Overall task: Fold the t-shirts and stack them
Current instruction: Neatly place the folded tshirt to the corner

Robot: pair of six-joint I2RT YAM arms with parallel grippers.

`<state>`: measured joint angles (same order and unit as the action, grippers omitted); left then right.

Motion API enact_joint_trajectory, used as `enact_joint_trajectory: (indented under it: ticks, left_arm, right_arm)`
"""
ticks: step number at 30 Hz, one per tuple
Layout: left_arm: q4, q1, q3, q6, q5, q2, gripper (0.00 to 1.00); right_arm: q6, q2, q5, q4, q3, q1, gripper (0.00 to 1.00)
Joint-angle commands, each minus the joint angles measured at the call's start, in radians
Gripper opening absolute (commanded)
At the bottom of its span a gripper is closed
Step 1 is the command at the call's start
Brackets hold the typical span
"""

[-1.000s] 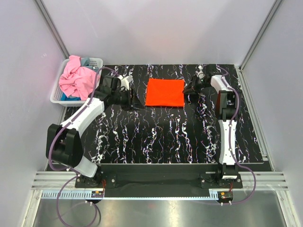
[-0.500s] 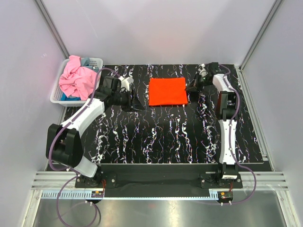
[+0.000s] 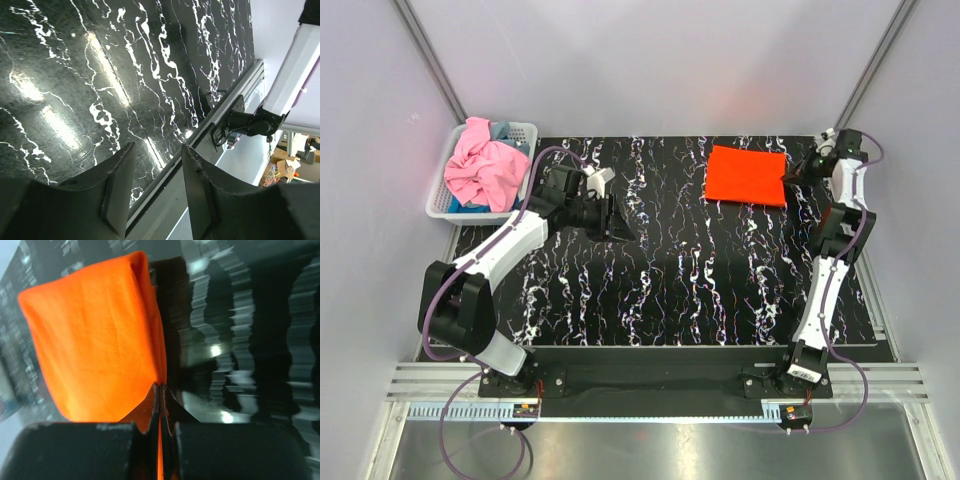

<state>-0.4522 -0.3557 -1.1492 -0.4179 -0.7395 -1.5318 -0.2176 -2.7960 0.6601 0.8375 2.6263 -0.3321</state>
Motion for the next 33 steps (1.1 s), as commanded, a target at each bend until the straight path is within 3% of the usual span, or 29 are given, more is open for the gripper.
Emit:
enact_joint_trajectory:
  ticks: [1, 8, 14, 28, 31, 33]
  left_arm:
    - [0.050, -0.003, 0.005, -0.004, -0.053, 0.021, 0.47]
    - [0.056, -0.003, 0.006, -0.004, -0.061, 0.024, 0.47]
    - [0.061, -0.006, 0.009, -0.009, -0.074, 0.019, 0.47]
    - [0.060, -0.014, 0.011, -0.004, -0.070, -0.013, 0.47]
    - [0.061, -0.014, 0.009, -0.007, -0.075, -0.017, 0.47]
    - [0.064, -0.014, 0.009, -0.012, -0.080, -0.019, 0.47]
  right_arm:
    - [0.066, -0.017, -0.080, -0.011, 0.080, 0.007, 0.00]
    - [0.023, -0.002, -0.186, -0.153, 0.123, -0.028, 0.00]
    - [0.115, 0.012, -0.287, -0.245, 0.127, -0.031, 0.00]
    - [0.142, -0.020, -0.372, -0.317, 0.161, -0.074, 0.00]
    - [0.144, -0.019, -0.352, -0.337, 0.159, -0.085, 0.04]
    - [0.150, -0.014, -0.347, -0.350, 0.161, -0.085, 0.19]
